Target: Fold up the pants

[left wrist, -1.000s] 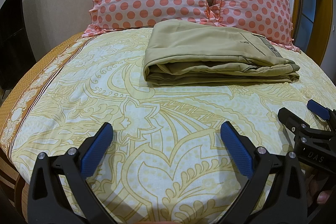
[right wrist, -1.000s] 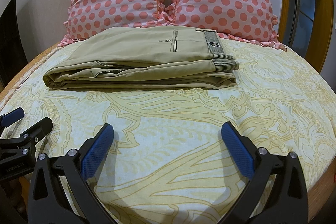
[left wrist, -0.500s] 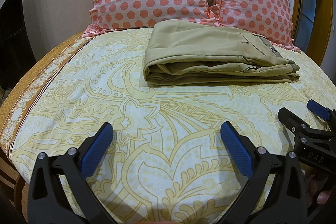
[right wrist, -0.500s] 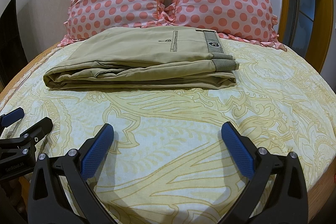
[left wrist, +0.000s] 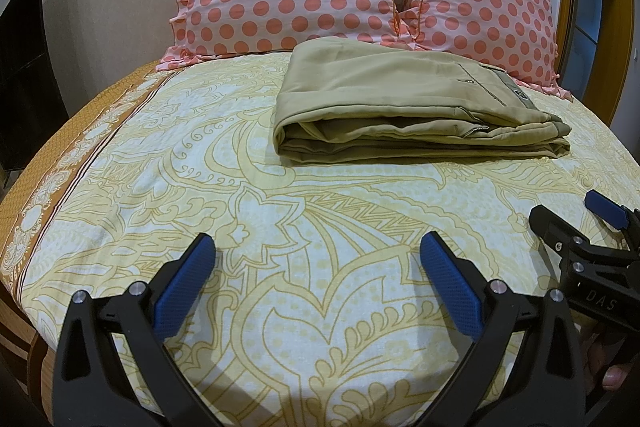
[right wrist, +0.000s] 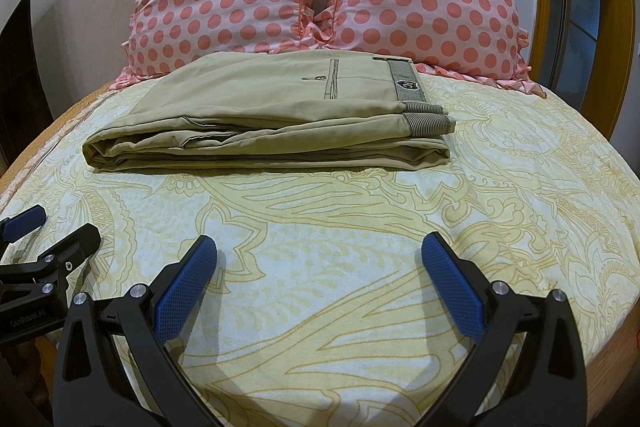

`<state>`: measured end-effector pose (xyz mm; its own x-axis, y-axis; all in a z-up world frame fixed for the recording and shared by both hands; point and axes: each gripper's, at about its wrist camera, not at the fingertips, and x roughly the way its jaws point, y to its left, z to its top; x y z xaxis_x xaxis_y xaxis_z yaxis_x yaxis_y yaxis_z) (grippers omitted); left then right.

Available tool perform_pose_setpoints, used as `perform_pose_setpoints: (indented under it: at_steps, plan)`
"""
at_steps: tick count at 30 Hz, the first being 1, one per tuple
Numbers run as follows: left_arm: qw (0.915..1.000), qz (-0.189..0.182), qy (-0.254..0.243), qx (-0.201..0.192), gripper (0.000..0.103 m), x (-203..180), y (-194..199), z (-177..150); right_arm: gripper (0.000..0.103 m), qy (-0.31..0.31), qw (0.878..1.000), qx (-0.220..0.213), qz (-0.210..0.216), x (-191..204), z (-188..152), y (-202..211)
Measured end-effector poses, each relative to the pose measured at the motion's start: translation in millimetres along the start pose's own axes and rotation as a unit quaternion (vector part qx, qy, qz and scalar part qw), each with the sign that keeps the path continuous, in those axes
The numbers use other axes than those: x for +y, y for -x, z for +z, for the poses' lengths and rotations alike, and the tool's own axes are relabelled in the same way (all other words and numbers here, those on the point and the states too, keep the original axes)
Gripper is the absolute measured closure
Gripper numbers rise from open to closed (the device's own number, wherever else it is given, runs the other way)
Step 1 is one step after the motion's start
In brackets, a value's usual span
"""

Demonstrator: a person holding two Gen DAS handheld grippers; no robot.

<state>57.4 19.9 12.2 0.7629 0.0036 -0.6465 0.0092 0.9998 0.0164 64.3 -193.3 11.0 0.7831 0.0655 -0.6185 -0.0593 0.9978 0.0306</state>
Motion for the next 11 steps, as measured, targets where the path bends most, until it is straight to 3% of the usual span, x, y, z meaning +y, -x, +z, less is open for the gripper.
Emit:
perform_pose_setpoints:
  at_steps: [11]
  plan:
    - [1.0,-0.002,-0.003,0.005,0.002,-2.3,-1.1,0.8,0.001,0.0,1.0,0.0,0.0,-0.5,-0.3,-0.2]
